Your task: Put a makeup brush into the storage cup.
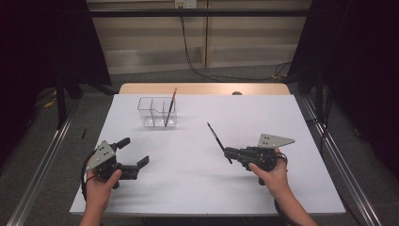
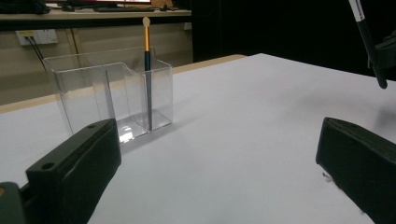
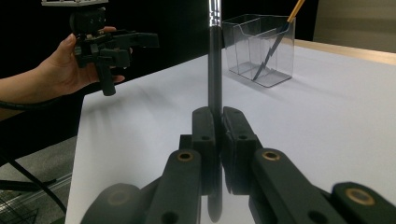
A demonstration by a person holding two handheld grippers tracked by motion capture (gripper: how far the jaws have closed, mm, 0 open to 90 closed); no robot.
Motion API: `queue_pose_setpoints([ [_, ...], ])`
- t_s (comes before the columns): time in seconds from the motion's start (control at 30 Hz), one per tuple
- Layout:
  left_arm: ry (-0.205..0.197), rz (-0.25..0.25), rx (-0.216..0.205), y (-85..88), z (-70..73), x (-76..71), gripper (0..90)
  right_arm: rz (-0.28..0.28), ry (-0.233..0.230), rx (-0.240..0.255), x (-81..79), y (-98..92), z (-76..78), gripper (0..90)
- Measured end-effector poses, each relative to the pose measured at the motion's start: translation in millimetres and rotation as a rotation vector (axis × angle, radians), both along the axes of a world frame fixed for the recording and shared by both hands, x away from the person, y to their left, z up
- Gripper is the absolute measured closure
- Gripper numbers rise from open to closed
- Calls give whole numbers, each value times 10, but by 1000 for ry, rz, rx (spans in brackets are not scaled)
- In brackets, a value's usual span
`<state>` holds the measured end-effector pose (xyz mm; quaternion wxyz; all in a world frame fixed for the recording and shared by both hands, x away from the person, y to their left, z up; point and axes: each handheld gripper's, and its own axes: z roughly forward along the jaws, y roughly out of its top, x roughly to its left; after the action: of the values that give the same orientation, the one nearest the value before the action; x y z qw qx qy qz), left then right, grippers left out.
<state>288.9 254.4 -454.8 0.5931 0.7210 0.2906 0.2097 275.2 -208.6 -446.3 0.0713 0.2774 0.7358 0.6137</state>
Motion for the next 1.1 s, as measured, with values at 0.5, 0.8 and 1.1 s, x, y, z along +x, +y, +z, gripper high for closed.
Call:
queue_pose_setpoints([
  [0.5, 14, -24, -14, -52, 22, -1, 0, 19, -7, 12, 26, 61, -1, 843],
  [0.8, 38, -51, -61, -146, 40, 8, 0, 21, -4, 8, 40, 62, -15, 843],
  [1.1, 40, -86, -56, -289, 54, 28, 0, 21, -7, 13, 39, 57, -9, 842],
])
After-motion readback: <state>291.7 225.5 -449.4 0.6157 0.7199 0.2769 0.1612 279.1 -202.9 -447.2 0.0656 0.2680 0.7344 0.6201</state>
